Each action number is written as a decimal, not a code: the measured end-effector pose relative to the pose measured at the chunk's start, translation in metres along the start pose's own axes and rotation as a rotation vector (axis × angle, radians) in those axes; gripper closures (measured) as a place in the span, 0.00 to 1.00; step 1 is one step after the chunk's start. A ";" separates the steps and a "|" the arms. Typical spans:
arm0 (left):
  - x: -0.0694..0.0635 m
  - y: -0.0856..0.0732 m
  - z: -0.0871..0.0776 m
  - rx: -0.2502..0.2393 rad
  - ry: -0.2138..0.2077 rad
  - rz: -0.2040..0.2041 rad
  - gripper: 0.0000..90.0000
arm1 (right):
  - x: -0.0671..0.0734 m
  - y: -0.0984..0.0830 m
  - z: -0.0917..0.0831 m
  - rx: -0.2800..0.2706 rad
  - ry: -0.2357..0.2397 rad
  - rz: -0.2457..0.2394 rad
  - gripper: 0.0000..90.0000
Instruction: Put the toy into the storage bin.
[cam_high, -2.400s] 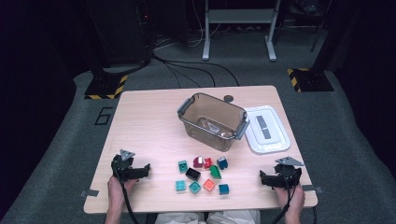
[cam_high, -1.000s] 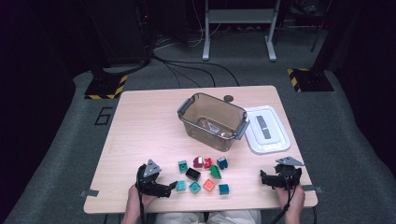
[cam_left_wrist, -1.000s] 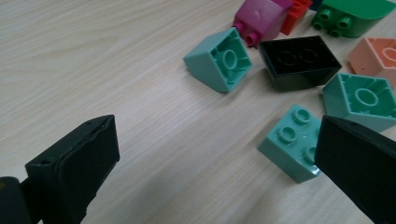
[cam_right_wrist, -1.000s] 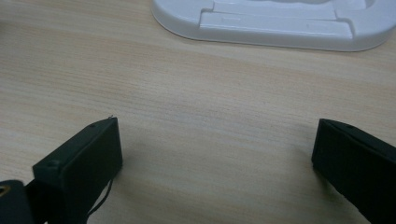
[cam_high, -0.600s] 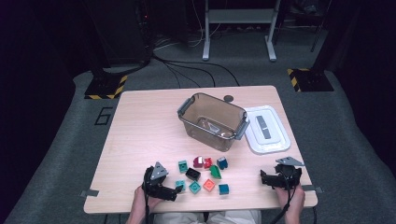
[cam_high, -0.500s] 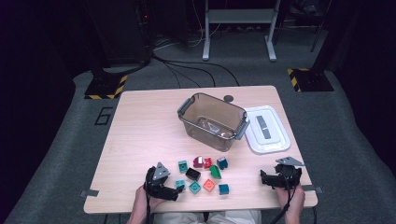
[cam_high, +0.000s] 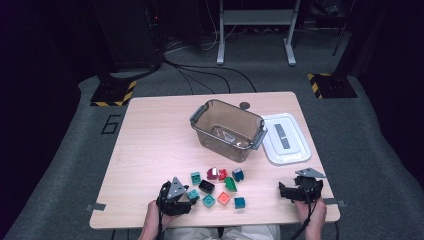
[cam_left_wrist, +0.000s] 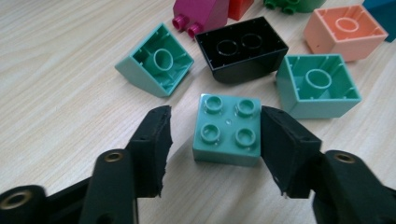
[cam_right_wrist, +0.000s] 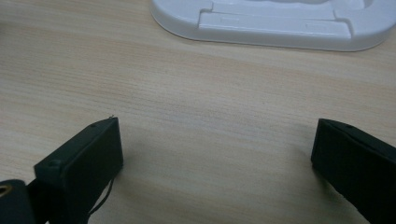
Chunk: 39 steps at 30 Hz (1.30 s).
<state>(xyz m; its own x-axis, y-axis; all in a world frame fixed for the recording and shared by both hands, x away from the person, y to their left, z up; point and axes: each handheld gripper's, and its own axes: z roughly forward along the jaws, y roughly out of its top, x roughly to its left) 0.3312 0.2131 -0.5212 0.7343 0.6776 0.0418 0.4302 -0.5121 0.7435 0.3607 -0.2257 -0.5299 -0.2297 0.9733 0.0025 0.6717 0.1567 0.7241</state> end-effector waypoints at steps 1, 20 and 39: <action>0.000 -0.001 0.000 -0.002 -0.006 0.000 0.53 | 0.000 0.000 0.000 0.000 0.000 0.000 0.02; 0.004 -0.005 -0.004 -0.051 -0.052 -0.038 0.65 | 0.000 0.000 0.000 -0.001 -0.002 0.002 0.02; 0.035 0.004 -0.032 -0.077 -0.006 -0.078 0.65 | 0.000 0.000 0.000 -0.001 -0.002 0.002 0.02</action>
<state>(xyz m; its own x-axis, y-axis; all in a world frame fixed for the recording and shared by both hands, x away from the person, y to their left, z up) 0.3424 0.2515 -0.4955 0.7037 0.7102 -0.0220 0.4446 -0.4159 0.7933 0.3608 -0.2255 -0.5299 -0.2266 0.9740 0.0029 0.6715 0.1541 0.7249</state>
